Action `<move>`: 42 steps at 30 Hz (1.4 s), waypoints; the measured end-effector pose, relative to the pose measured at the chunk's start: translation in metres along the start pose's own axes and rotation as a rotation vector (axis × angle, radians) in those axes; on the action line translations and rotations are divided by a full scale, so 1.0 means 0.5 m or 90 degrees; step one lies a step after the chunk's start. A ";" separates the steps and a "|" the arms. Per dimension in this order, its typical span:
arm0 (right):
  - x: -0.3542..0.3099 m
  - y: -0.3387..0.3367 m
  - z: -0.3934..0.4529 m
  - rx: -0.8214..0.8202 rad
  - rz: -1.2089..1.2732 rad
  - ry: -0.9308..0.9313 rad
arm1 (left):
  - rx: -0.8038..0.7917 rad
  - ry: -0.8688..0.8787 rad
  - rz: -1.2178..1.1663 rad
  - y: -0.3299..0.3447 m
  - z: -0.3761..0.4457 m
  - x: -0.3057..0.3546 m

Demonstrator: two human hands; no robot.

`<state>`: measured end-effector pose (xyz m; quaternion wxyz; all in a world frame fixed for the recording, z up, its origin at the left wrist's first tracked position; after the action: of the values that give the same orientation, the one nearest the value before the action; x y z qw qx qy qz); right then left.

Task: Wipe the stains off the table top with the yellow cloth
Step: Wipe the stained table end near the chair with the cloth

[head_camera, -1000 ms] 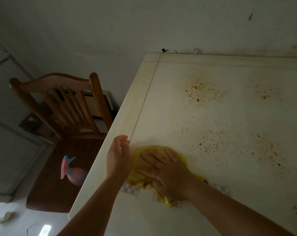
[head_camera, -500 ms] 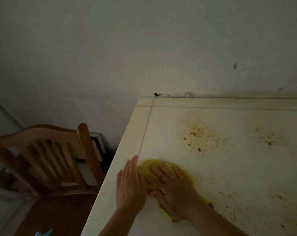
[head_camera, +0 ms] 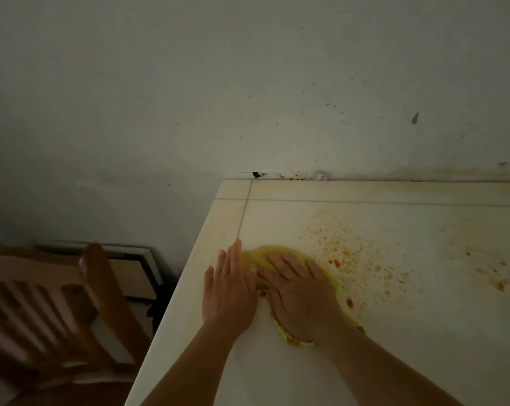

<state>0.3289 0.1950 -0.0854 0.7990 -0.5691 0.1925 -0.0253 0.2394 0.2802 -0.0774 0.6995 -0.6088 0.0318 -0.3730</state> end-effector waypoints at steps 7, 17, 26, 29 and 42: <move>0.081 0.021 0.142 0.013 -0.018 0.030 | -0.011 0.005 -0.032 0.056 0.078 0.042; 0.181 0.065 0.327 -0.004 -0.052 0.113 | 0.000 0.036 0.053 0.113 0.160 0.083; 0.236 0.072 0.372 0.039 -0.031 0.236 | -0.025 0.040 0.049 0.116 0.159 0.070; 0.278 0.053 0.356 0.046 -0.045 0.250 | -0.025 0.041 0.045 0.111 0.158 0.073; 0.482 -0.079 0.180 0.019 -0.054 0.137 | 0.107 0.133 0.032 0.065 0.143 0.111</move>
<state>0.5890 0.1995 -0.0915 0.7802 -0.5590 0.2523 -0.1229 0.3307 0.3075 -0.0648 0.7498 -0.5050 0.0887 -0.4183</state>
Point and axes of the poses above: each hand's wrist, its own z-axis towards the middle knuckle, its own y-axis out of the palm, x = y × z, the point moved 7 cm from there along z, towards the middle knuckle, and after that the axes turned 11 degrees about x, right-handed, at the moved point
